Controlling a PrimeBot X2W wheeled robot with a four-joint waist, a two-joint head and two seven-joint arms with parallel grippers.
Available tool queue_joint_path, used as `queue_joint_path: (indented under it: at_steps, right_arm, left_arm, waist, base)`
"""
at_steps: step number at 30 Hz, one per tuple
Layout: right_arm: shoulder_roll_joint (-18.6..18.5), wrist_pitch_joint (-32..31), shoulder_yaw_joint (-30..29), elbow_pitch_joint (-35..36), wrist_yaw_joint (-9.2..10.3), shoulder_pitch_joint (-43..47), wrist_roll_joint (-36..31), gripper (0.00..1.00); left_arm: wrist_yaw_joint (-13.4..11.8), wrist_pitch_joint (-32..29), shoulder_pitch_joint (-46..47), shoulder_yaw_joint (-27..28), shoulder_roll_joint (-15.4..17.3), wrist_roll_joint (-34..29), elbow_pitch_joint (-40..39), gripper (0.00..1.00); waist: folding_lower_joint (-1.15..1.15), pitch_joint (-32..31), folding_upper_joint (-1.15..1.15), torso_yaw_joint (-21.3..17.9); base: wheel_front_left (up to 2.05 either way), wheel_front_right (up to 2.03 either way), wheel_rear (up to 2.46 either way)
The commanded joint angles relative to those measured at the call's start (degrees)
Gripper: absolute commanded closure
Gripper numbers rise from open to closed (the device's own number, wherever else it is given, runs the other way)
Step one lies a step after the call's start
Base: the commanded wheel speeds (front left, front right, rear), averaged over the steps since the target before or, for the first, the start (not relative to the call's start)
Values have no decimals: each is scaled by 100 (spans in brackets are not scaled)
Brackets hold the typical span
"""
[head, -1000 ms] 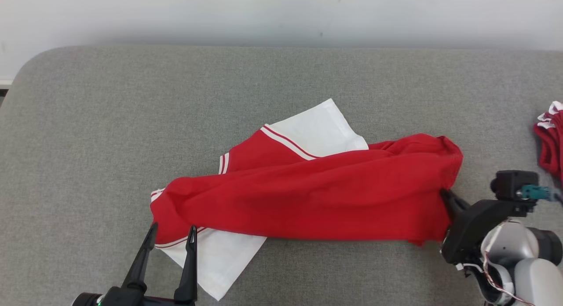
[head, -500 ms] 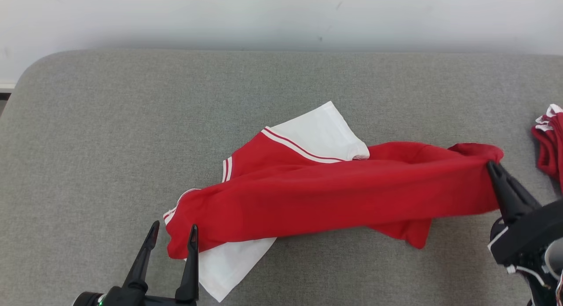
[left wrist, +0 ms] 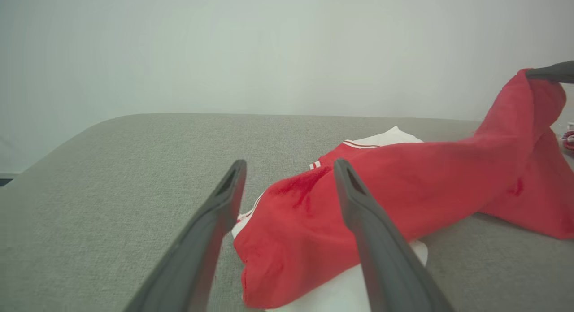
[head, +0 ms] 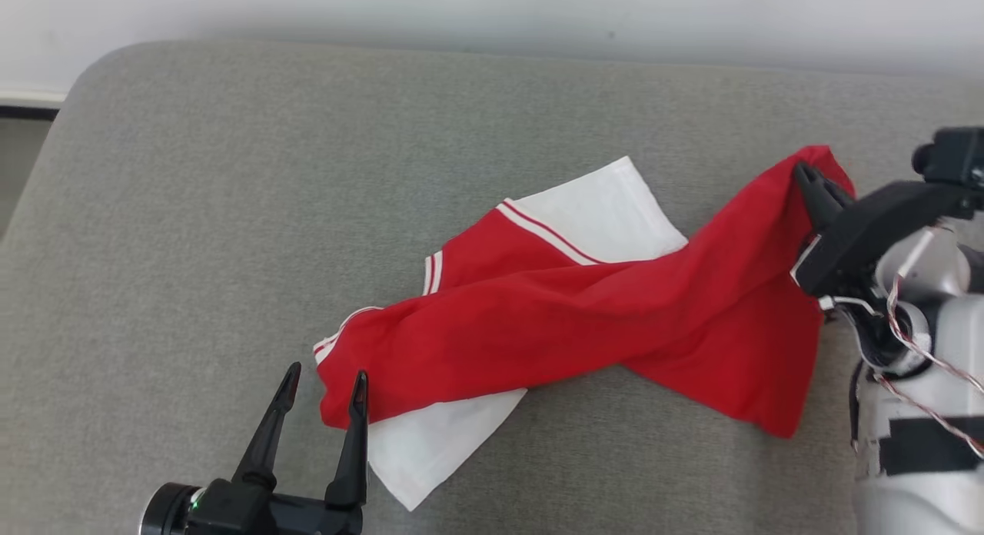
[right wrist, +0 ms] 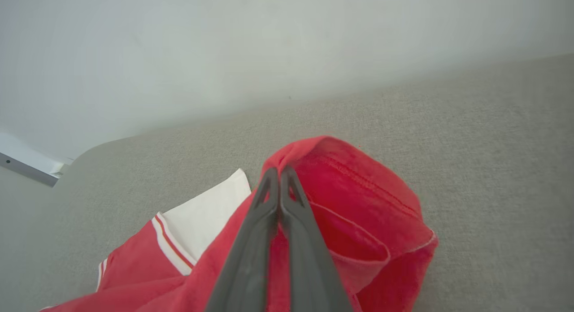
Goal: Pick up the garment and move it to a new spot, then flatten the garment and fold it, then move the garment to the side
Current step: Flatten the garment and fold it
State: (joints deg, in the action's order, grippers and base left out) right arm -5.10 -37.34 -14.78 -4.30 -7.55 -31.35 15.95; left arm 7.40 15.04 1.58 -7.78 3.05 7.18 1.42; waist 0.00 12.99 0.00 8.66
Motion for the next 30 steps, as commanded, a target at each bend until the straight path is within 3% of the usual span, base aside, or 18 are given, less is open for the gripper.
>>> queue_joint_path:
  at_steps: [1,3,4,5,10,16,22,30]
  right_arm:
    - [-10,97,14,-455,15,-291,-86,100]
    - [-62,211,13,-939,15,-540,-259,100]
    - [-89,328,38,-1143,15,-675,-331,82]
    - [-90,463,-9,-1330,15,-798,-397,0]
    - [-106,1266,-130,-1977,15,-1254,-702,0]
    - [-206,2098,-48,-2065,15,-1256,-869,0]
    - [-337,2516,-10,-1581,15,-800,-926,0]
    - [-268,3421,-91,-296,15,787,-1139,0]
  left_arm:
    - [1,19,77,-12,-14,76,14,0]
    - [1,19,71,-31,-16,86,4,0]
    - [2,19,68,-44,-17,97,-6,0]
    - [2,19,72,-55,-19,104,-14,0]
    - [3,19,67,-61,-19,119,-33,0]
    - [-19,19,-53,-8,-20,65,-18,0]
    - [-18,19,-136,26,-19,-2,-10,0]
    - [-14,19,-219,96,-19,-15,43,0]
  waist:
    - [0,162,0,257]
    - [0,200,0,346]
    - [0,220,0,386]
    - [0,236,0,426]
    - [0,232,0,515]
    - [0,70,0,398]
    - [0,-74,0,215]
    - [0,-262,0,-9]
  base:
    - [0,0,0]
    - [0,0,0]
    - [0,0,0]
    - [0,0,0]
    - [0,0,0]
    - [0,0,0]
    - [0,0,0]
    - [0,0,0]
